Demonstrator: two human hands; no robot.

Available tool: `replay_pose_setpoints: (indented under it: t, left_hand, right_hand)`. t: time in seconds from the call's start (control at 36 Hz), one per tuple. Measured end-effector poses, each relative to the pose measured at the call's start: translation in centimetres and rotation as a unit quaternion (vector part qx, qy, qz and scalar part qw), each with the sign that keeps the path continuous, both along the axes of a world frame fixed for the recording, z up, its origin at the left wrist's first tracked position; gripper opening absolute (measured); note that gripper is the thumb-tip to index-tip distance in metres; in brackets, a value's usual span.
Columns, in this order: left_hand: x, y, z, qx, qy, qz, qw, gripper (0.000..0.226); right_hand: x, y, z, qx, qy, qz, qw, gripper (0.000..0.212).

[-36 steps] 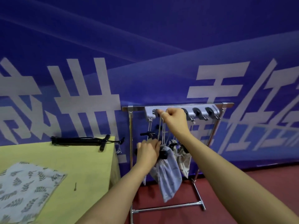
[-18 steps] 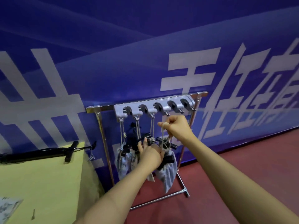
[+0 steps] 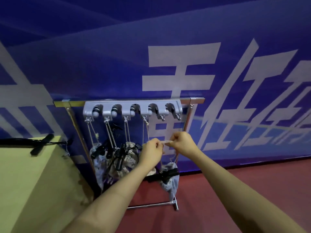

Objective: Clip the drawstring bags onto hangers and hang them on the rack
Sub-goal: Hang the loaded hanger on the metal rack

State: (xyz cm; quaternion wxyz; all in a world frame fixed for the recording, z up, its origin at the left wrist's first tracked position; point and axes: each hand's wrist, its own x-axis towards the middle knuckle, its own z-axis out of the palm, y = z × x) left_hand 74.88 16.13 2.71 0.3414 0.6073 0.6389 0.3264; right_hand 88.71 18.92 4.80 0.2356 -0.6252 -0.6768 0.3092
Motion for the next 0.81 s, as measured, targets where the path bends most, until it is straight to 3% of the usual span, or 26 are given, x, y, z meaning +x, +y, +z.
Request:
replay_pose_setpoints:
  t: [0.14,0.36,0.47,0.67,0.81]
  left_hand:
    - [3.3,0.6,0.4,0.023,-0.038,0.031,0.999,0.019]
    - [5.9,3.4,0.4,0.042,-0.070,0.090,0.993,0.013]
    - [5.1,4.8,-0.1,0.038,-0.068,0.154,0.985,0.018]
    - [3.3,8.3,0.8,0.044,-0.066,0.191,0.978,0.028]
    - [3.1,11.2,1.2,0.024,-0.051,0.203,0.978,0.035]
  right_hand:
    - [3.1,1.4,-2.3,-0.029,-0.052,0.015,0.998,0.015]
    - [5.1,3.8,-2.8,-0.072,0.226,0.015,0.971,0.013]
    - [4.4,5.2,-2.8,-0.062,0.238,0.065,0.967,0.012]
    - [2.0,7.6,-2.1,0.008,0.276,0.045,0.960,0.012]
    - [0.5,9.5,-2.3,0.067,0.209,0.008,0.976,0.011]
